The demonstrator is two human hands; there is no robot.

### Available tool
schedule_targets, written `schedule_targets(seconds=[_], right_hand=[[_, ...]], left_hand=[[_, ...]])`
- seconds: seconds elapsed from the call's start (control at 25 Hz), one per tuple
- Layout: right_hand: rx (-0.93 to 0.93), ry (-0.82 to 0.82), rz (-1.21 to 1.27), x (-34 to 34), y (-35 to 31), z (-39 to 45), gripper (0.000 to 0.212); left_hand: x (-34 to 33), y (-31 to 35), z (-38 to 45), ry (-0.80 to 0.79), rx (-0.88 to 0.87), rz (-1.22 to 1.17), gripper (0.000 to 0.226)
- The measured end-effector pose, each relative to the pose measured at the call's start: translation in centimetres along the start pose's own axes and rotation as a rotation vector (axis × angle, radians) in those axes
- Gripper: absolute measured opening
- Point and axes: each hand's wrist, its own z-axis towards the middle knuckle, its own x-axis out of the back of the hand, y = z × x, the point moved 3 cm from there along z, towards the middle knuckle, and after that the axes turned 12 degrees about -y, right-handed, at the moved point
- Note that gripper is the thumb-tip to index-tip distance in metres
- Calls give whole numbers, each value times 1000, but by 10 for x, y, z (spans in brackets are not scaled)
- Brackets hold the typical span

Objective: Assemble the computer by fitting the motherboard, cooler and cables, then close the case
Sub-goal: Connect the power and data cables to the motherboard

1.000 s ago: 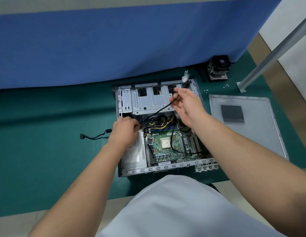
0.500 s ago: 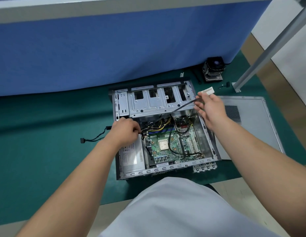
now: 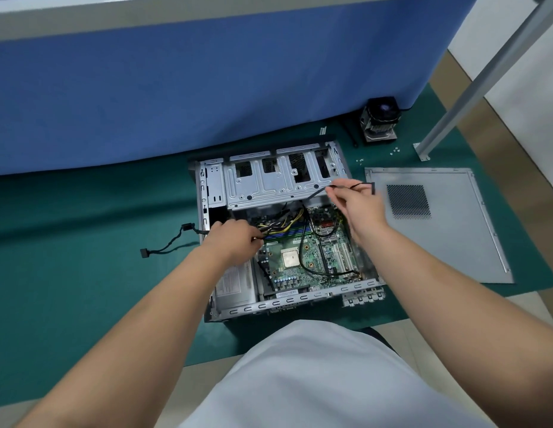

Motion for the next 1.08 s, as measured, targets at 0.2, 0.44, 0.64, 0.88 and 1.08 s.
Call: schedule_targets(seconds=[0.2,0.44,0.64,0.88,1.08], right_hand=[[-74,-177,-90,-9,16,-6,18],[-27,-186,-311,-24,20,-2,4],[-51,-265,-320,-35,22,-1,4],[-54,-364,-507,-37,19,1,23],[-15,-379,-660,-38,7,-3,25]], left_hand=[[-1,9,-4,46,44,46,43],[17,37,-15,481,-112,-113,32],[34,69,-13,679,-268,-548,27],[53,96,-12,670,-315,-694,32],[56,103,-6,555,-382,-880,27]])
